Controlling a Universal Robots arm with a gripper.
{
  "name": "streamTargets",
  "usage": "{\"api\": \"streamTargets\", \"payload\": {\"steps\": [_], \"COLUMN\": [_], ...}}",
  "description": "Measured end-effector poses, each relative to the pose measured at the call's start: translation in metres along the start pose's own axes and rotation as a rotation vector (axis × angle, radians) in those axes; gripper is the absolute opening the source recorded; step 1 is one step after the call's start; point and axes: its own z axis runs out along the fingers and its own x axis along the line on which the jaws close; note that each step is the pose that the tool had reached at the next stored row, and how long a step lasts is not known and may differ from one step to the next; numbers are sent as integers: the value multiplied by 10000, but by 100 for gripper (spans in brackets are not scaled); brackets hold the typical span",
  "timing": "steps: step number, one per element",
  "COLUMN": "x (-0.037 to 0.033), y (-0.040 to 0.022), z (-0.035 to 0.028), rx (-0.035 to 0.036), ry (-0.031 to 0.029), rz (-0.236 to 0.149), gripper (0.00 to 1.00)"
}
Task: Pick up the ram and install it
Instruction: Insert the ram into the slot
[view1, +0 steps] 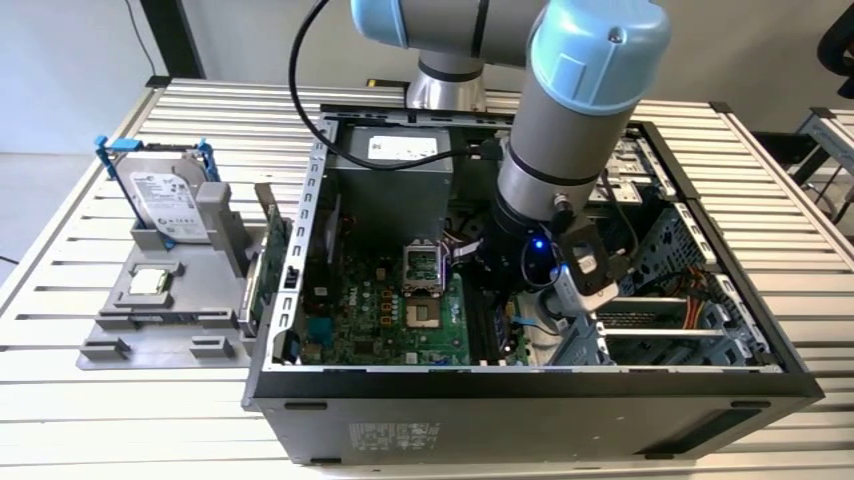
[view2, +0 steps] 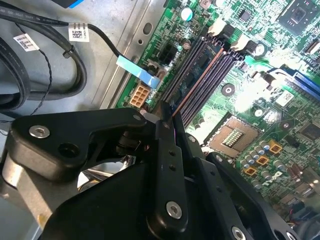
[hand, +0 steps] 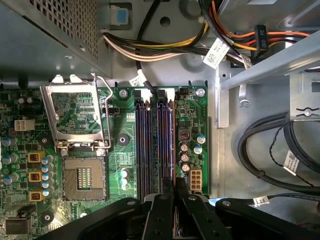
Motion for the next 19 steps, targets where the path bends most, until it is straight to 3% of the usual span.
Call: {"api": "streamTargets", "payload": {"steps": [11, 19], "x": [-2, -2], "y": [0, -2], "z": [4, 71], "rx": [0, -24], "ry": [1, 3], "rz": [-119, -120], "gripper": [0, 0]}}
